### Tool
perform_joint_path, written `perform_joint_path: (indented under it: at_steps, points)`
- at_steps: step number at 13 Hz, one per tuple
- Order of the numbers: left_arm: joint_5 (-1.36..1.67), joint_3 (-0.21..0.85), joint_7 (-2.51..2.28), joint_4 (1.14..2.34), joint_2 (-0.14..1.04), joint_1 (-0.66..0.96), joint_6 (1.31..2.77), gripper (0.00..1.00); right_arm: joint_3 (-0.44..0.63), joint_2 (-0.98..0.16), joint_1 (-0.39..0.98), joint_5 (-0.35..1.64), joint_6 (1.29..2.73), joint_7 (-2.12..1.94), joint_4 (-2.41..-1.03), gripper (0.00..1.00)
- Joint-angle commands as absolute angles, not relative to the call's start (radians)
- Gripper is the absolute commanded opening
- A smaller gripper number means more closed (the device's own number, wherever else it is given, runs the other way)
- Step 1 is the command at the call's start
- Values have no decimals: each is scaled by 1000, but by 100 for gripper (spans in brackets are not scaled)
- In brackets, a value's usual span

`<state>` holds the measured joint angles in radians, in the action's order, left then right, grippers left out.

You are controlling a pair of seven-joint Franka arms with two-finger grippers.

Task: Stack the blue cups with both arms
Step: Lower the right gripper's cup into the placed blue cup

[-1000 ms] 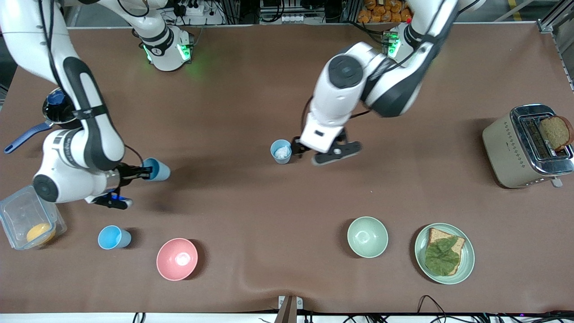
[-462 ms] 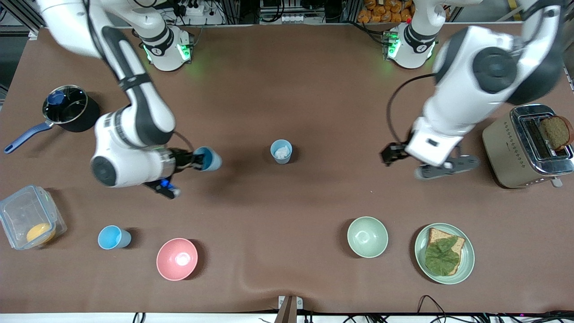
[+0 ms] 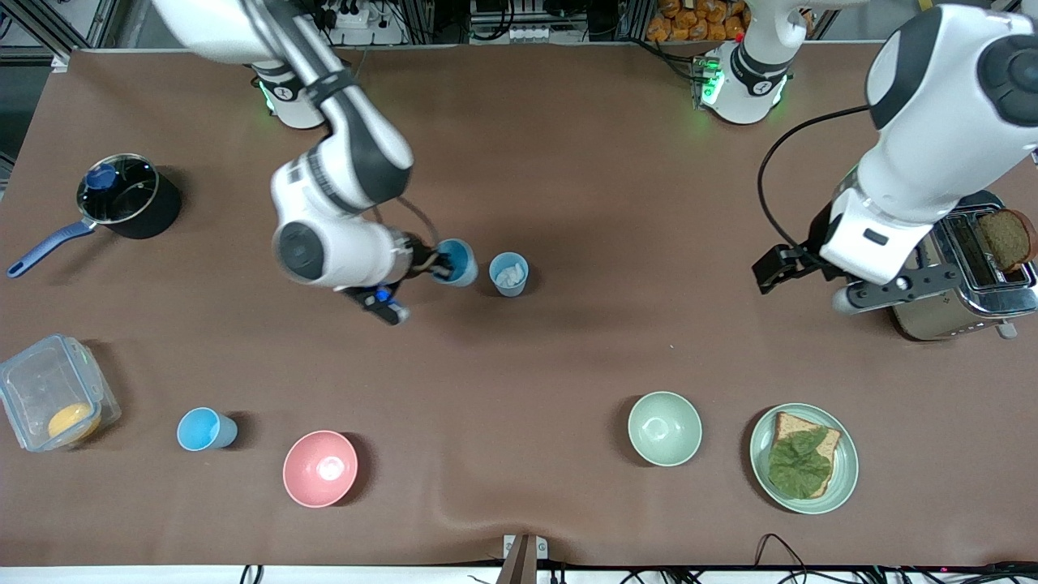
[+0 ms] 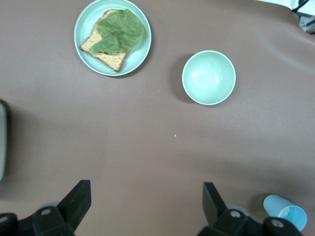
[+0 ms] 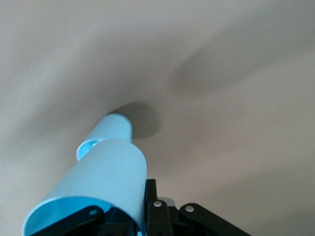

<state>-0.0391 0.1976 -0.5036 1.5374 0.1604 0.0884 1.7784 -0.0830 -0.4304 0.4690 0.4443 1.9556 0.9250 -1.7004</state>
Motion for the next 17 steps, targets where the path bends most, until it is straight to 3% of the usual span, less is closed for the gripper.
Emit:
perform_joint_path:
  at_steps: [1, 6, 11, 12, 13, 14, 17]
  points:
    - [-54, 209, -485, 1549, 103, 66, 1730, 100, -69, -419, 543, 456, 1991, 1012, -1717, 0]
    - [-54, 209, -459, 1551, 46, 43, 1665, 100, -66, -482, 592, 439, 2111, 1048, -1715, 0]
    - [-38, 166, -385, 1557, 25, 21, 1644, 100, -64, -518, 606, 413, 2143, 1067, -1712, 0]
    - [-38, 166, -385, 1555, 28, 20, 1646, 100, -64, -520, 606, 413, 2141, 1086, -1707, 11]
    - [-46, 166, -387, 1549, 31, 15, 1646, 100, -64, -519, 601, 414, 2140, 1098, -1706, 72]
    - [-52, 164, -382, 1549, 31, 14, 1646, 100, -63, -514, 606, 413, 2140, 1106, -1703, 100]
    - [-51, 157, -365, 1548, 29, 12, 1646, 100, -49, -477, 560, 408, 2055, 1077, -1666, 100]
